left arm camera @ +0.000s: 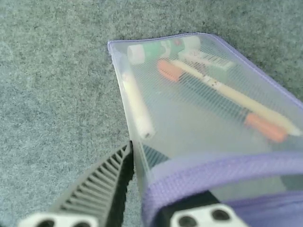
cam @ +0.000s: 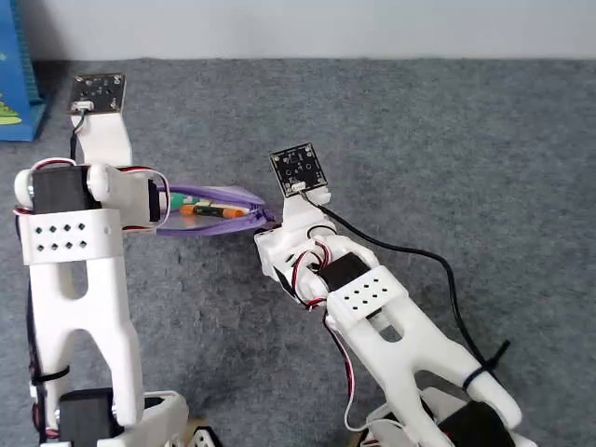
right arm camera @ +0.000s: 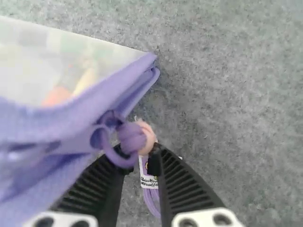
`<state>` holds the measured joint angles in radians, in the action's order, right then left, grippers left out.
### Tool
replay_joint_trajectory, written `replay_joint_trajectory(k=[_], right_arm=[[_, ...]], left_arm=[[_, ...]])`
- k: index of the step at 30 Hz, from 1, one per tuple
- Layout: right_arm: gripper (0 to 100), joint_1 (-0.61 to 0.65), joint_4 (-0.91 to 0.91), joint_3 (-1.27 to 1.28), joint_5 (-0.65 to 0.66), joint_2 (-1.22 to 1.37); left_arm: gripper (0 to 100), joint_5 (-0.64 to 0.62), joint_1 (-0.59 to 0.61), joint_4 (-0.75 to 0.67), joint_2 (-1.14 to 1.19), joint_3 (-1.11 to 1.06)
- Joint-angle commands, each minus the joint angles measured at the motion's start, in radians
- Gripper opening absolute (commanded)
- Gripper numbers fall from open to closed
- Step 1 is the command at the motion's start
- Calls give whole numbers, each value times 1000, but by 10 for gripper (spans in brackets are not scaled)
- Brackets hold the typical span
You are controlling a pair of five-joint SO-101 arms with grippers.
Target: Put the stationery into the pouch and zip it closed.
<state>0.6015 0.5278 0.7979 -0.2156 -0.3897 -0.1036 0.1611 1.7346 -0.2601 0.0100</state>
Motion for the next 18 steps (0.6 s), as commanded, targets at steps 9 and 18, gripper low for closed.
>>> replay_joint_trajectory(k=[9, 18], right_arm=[[159, -16, 58, -9, 15, -130], [129, -8, -5, -9, 15, -119]], left_arm=[[11, -3, -2, 18, 0, -10], [11, -3, -3, 18, 0, -10]])
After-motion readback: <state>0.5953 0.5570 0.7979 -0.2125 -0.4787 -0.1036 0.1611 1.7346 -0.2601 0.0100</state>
